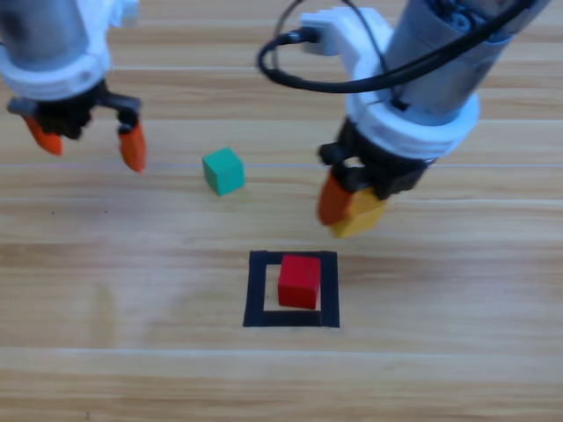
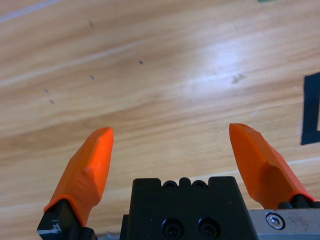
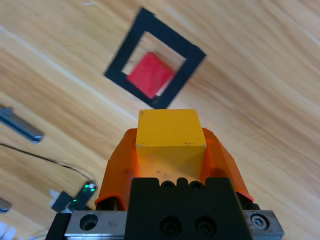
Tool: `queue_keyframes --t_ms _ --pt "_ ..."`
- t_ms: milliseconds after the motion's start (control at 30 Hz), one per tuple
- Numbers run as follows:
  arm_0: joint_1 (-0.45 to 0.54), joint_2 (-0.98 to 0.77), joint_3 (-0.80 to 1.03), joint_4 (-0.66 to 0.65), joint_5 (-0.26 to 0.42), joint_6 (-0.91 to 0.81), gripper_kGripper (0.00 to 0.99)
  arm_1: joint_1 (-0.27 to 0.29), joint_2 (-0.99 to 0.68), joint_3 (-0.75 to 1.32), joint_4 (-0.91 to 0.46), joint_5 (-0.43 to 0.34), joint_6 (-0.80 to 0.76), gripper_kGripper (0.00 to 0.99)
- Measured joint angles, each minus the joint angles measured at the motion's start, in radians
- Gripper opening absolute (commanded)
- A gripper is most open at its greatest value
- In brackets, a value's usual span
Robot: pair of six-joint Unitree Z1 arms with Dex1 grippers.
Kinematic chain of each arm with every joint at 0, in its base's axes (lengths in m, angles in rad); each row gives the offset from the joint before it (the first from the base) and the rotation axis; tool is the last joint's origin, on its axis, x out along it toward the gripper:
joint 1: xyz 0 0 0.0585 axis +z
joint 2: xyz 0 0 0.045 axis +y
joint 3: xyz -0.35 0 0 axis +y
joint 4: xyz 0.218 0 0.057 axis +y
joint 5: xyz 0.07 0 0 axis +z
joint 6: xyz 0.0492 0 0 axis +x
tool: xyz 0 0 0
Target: Stack the blocks in the rectangular block: red at the bottom, yellow in the middle, green on top
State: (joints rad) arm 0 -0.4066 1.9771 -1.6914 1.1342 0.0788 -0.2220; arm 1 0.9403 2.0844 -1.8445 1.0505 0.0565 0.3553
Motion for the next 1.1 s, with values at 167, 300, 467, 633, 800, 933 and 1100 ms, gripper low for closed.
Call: queue_keyframes --t_ms 167,300,467,633,800,933,1100 --pt "0.123 0.019 -0.024 -0.003 -0.078 0.128 0.989 0.043 0.075 -0.148 0.062 0.005 0.061 0.017" --pt "0.178 0.026 -0.026 -0.003 -0.148 0.203 0.989 0.049 0.134 -0.157 0.071 0.019 0.124 0.017" --pt "0.199 0.028 -0.055 -0.003 -0.218 0.282 0.989 0.050 0.193 -0.171 0.071 0.027 0.143 0.017" --pt "0.208 0.058 -0.059 -0.003 -0.251 0.313 0.986 0.050 0.213 -0.174 0.073 0.004 0.182 0.017" --pt "0.219 0.087 -0.059 -0.003 -0.272 0.328 0.985 0.050 0.213 -0.176 0.087 -0.036 0.299 0.017" --pt "0.219 0.105 -0.059 -0.003 -0.272 0.328 0.985 0.051 0.213 -0.189 0.116 -0.045 0.378 0.018" --pt "0.220 0.106 -0.059 -0.003 -0.272 0.345 0.990 0.069 0.213 -0.251 0.151 -0.073 0.451 0.018"
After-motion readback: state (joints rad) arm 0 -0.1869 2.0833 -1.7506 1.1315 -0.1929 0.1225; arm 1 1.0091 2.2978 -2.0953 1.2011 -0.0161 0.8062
